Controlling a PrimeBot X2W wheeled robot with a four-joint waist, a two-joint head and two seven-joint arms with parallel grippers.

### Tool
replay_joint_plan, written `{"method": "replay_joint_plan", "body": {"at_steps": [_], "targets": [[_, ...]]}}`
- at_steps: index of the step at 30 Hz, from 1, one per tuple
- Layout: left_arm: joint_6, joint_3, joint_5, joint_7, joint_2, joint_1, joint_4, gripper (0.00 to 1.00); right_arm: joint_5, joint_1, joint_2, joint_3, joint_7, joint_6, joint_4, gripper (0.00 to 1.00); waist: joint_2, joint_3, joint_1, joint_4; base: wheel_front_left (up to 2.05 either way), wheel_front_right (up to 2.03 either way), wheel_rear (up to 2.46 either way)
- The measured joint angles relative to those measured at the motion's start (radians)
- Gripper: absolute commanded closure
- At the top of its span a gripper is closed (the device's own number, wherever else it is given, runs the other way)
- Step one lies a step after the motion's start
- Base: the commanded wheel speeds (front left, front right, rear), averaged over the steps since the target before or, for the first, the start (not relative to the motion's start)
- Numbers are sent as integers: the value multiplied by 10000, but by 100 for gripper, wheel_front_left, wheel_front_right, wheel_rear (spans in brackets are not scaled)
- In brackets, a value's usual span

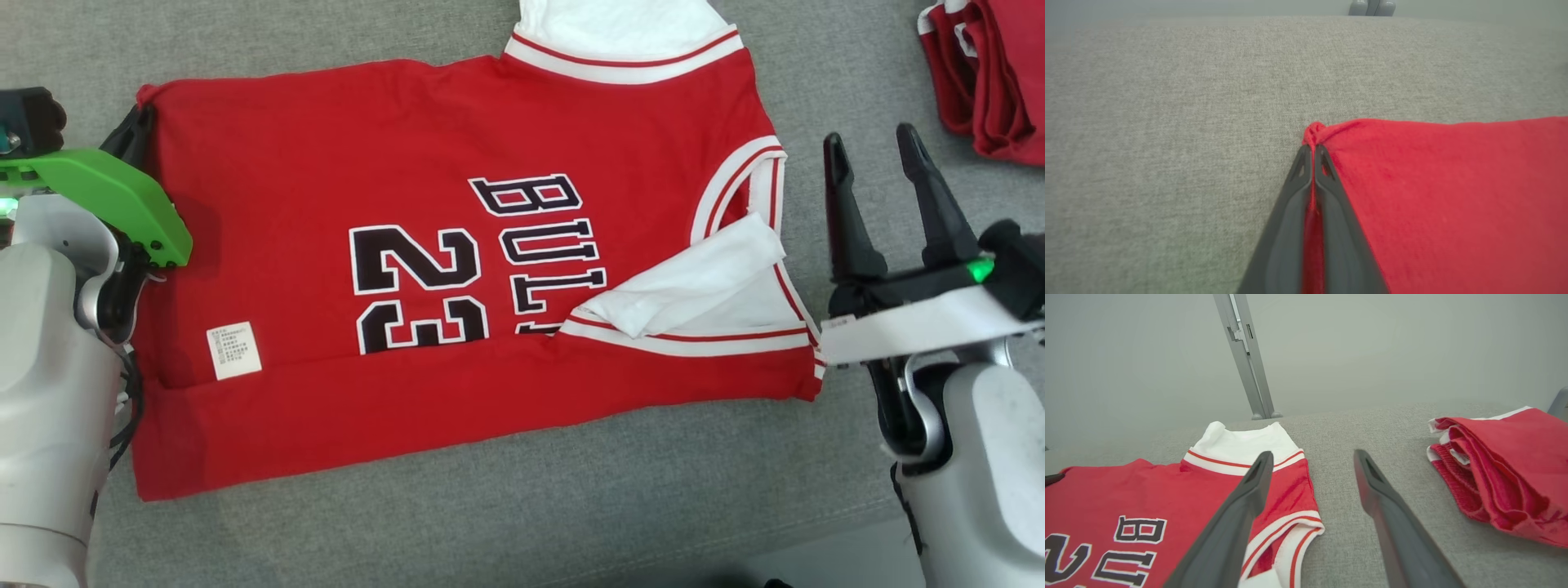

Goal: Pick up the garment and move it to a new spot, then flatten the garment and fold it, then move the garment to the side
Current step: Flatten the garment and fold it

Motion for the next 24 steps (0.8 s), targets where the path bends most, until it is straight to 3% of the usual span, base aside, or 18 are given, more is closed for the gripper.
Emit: {"method": "replay_joint_plan", "body": {"at_steps": [9,24], "targets": [[-2,-940,-219,-608,-466,-647,-42,100,742,-3004,-976,562,364,0,2713,0,0,156,0,678,0,0,0],[-2,-2219,-577,-1478,-1208,-1511,-86,100,1338,-7884,-1588,2059,1837,0,7415,0,0,1139,0,2031,0,0,0]]}}
